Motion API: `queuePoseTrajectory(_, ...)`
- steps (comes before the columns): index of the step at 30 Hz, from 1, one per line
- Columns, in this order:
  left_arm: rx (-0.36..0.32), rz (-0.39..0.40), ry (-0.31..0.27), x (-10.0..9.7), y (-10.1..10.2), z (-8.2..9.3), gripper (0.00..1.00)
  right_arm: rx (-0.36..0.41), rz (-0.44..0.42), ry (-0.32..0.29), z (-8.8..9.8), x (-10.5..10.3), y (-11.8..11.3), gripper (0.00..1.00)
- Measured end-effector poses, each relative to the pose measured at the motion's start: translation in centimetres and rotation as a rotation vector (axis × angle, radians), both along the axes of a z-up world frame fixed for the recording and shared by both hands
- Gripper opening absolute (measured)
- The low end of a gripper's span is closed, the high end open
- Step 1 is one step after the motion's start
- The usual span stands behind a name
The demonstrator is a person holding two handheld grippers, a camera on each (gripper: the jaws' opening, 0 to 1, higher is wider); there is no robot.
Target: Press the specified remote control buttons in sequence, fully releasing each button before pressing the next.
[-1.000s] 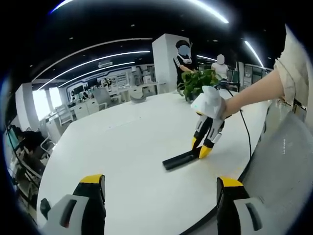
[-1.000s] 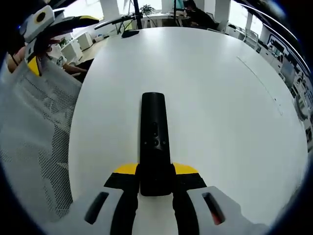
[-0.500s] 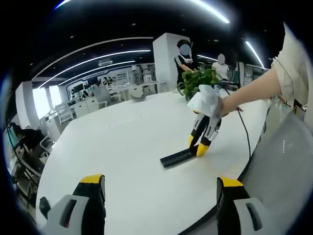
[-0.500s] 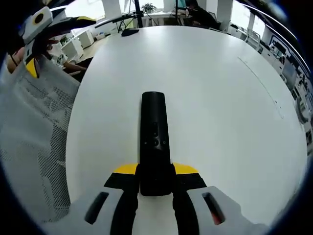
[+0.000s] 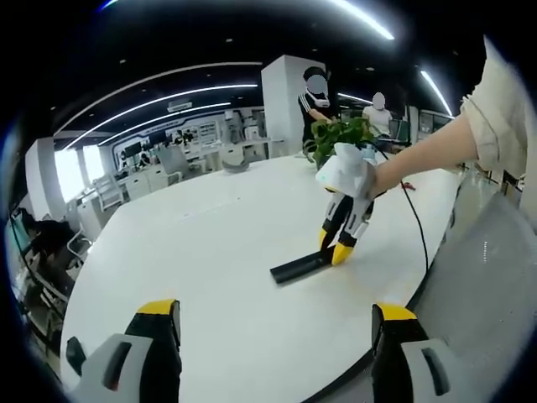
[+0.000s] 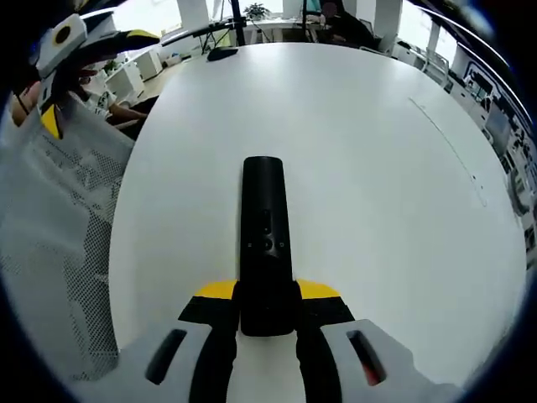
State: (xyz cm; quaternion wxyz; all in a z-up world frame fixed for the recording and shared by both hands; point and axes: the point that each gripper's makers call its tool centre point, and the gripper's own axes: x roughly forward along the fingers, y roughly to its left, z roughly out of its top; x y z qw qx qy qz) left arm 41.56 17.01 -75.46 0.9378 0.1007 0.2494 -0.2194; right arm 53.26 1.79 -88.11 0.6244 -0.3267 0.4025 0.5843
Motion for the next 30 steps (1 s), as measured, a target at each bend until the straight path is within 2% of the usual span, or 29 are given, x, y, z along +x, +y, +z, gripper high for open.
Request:
queuePoseTrajectory(13,0.002,-0.003,0.01,-0.07,-0.07,-0.13,0.98,0.001,0.001,0.007,0.06,0.27,0.07,0.25)
queuePoseTrajectory(18,0.003,-0.005,0.013,-0.11,-0.12,-0.18,0.98,-0.003,0.037,-0.022,0.03,0.13,0.03,0.25)
queuePoseTrajectory(30,0.011,-0.009,0.017,-0.14,-0.08,-0.33,0.98,0.009,0.024,-0.016,0.1,0.1,0.08,0.25)
